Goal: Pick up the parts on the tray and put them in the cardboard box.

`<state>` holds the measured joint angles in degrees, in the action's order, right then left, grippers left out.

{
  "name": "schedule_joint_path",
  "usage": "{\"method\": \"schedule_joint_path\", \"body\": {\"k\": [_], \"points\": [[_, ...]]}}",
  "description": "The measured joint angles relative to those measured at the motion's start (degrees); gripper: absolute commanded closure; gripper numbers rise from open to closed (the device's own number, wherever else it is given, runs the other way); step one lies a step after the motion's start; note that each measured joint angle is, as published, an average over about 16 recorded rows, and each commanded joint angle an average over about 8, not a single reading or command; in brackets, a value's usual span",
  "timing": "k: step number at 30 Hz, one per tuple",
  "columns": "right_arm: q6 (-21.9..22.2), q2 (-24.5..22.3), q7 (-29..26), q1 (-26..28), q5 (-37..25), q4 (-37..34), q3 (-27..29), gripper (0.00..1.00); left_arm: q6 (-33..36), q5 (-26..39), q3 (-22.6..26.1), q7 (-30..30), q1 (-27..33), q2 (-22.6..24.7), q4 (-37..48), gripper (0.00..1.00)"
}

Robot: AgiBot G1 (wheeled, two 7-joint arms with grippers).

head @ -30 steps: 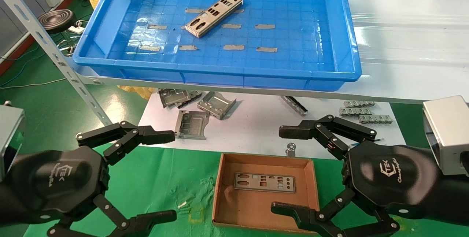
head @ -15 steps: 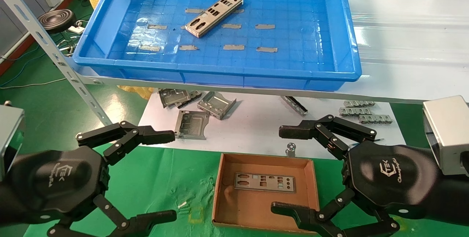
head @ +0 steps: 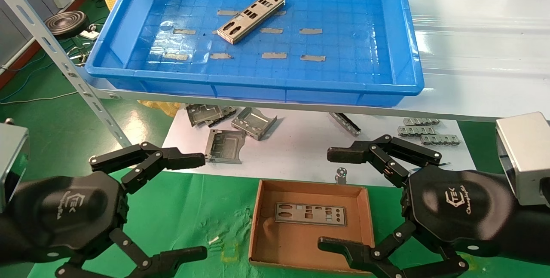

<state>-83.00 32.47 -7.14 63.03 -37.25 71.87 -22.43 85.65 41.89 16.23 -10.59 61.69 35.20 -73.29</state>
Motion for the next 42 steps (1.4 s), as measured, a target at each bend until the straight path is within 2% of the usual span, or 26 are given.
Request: {"method": "schedule_joint_path", "body": {"k": [42], "points": [[0.00,0.00,0.00,0.00,0.00,0.00,0.00,0.00,0.00,0.00,0.00,0.00,0.00,0.00,0.00,0.00]]}}
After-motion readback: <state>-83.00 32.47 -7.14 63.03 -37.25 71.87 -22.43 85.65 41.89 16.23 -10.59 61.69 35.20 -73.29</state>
